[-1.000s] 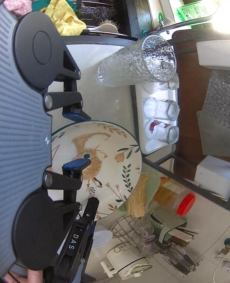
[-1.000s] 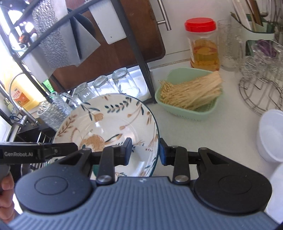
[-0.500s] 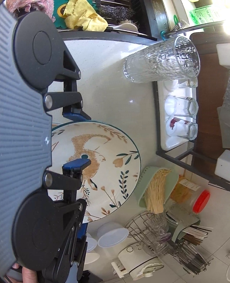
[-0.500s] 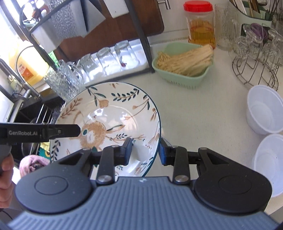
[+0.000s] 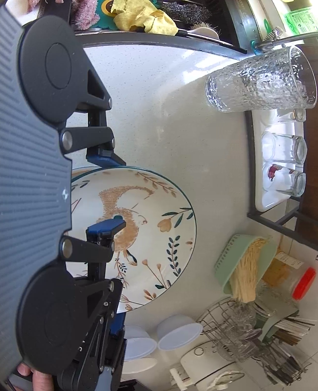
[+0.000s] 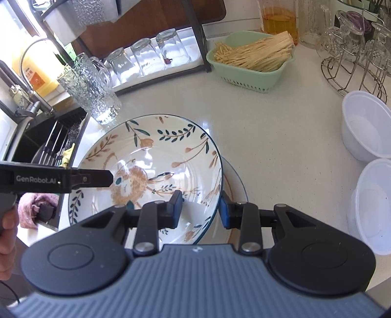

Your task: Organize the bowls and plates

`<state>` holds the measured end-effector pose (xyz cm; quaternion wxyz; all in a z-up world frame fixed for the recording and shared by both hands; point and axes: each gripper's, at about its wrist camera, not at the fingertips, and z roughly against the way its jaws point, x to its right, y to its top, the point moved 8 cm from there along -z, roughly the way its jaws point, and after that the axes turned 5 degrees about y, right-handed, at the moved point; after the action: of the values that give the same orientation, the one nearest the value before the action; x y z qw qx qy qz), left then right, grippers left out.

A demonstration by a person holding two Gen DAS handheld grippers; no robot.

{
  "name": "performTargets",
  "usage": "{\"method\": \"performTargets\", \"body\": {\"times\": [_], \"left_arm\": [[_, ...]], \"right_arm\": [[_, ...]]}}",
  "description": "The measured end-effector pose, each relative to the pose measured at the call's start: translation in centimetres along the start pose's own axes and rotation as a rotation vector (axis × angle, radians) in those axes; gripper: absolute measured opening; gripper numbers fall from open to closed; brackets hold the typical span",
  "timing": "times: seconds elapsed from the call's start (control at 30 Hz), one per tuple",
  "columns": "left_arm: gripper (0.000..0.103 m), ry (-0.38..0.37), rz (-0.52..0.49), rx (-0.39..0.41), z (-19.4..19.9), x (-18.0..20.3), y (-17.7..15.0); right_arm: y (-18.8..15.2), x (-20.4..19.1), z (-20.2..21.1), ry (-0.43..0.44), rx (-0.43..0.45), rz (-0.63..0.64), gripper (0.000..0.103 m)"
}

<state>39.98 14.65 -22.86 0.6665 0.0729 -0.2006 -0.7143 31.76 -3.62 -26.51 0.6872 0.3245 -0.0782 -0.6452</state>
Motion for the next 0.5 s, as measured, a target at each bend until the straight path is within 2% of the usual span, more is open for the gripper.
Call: {"method": "performTargets", "body": {"times": [0.2, 0.33, 0.5], "left_arm": [[0.050, 0.029, -0.019, -0.014, -1.1, 0.5, -0.9], [0.050, 0.028, 0.015, -0.024, -1.1, 0.1, -1.2], [0.050, 0.045, -0.022, -0.025, -1.2, 0.3, -1.4]], "right_arm": [[-0.3, 0.3, -0.3, -0.003, -0.013, 0.029, 0.035], [-0.4, 0.2, -0.1, -0.013, -0.007, 0.039, 0.035], [-0.5, 0.3, -0.2, -0.007, 0.009, 0.026, 0.035]]}}
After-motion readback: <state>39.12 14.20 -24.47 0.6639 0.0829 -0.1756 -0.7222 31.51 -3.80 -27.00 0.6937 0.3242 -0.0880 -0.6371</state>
